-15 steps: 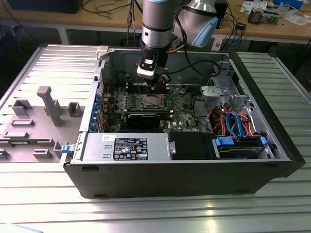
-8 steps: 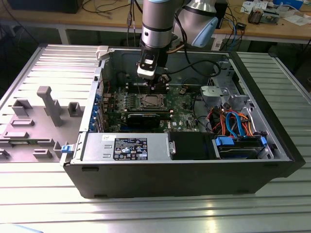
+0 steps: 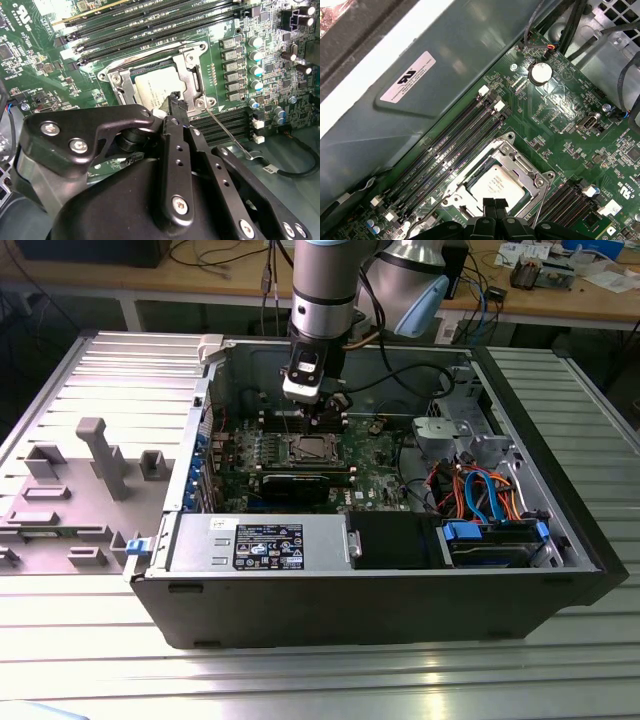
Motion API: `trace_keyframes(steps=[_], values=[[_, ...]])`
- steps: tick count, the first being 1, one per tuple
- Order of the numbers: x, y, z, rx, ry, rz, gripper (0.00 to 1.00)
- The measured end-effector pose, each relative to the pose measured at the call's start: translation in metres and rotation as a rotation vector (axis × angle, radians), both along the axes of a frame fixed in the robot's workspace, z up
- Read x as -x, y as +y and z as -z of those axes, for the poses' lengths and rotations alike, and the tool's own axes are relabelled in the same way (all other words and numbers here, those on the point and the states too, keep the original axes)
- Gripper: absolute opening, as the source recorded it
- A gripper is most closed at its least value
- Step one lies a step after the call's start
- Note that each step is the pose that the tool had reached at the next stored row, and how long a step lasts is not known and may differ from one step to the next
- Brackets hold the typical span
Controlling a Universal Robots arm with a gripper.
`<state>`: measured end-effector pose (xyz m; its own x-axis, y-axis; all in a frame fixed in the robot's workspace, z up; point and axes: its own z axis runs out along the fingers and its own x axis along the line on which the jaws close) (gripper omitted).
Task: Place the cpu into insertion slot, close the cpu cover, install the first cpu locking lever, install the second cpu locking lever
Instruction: 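Install the first cpu locking lever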
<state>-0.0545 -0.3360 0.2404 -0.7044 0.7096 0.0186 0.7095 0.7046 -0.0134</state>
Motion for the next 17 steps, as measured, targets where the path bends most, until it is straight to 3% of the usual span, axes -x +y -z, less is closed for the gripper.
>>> trace_keyframes(steps=[17], values=[[0.0,0.0,0.0,0.0,0.0,-0.025,0.11]])
